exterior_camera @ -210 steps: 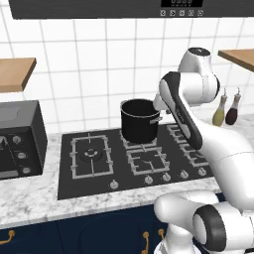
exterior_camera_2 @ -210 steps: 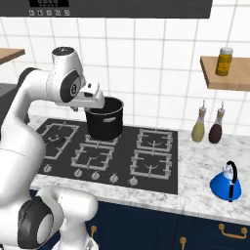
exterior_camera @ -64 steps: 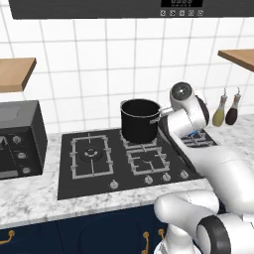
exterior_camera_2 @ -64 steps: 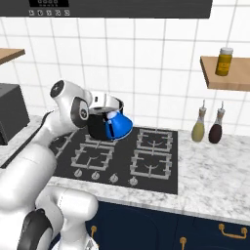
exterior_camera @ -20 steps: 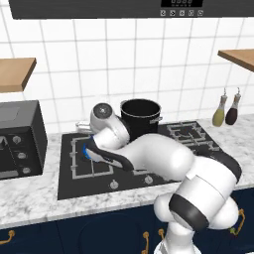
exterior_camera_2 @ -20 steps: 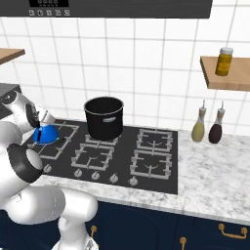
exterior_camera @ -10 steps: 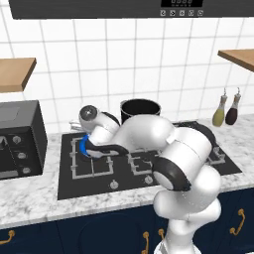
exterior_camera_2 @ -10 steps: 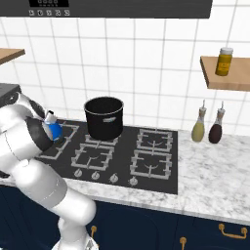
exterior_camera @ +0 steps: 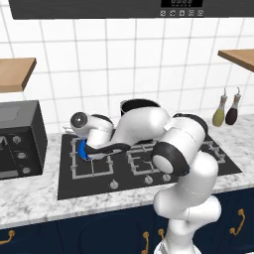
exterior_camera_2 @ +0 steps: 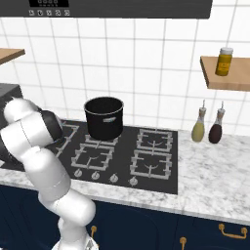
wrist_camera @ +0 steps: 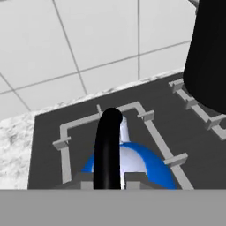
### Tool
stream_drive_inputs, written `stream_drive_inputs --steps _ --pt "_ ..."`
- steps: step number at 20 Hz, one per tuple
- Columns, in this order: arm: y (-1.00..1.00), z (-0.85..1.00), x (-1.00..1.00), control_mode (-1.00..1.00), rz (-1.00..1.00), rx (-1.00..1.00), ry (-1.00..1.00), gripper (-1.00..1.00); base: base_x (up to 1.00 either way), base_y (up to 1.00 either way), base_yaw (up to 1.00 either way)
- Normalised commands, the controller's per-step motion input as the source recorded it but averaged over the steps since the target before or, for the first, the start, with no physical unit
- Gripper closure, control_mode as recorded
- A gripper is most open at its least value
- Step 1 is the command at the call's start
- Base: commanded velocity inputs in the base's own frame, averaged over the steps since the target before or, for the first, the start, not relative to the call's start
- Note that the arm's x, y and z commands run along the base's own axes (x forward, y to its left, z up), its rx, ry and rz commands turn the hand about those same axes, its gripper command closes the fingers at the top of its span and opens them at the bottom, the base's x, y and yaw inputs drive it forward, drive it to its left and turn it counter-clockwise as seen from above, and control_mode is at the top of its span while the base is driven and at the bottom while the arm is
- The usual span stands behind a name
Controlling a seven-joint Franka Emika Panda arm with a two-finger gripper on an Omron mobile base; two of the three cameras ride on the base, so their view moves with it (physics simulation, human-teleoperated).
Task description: Pick the kettle from the counter and place it on a stove burner. Then turn the burner on.
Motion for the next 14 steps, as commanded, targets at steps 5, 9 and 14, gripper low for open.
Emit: stream_drive_inputs --steps 5,9,14 --pt "0.0 -0.03 0.11 -1.0 -0.03 0.0 -0.11 1.0 0.0 0.0 0.0" --pt "-0.01 -0.06 0.25 -1.0 -0.02 0.0 -0.09 1.0 0.0 0.0 0.0" --pt "-0.14 -0.08 0.15 -1.0 0.0 0.0 -0.06 1.0 0.0 0.0 0.0"
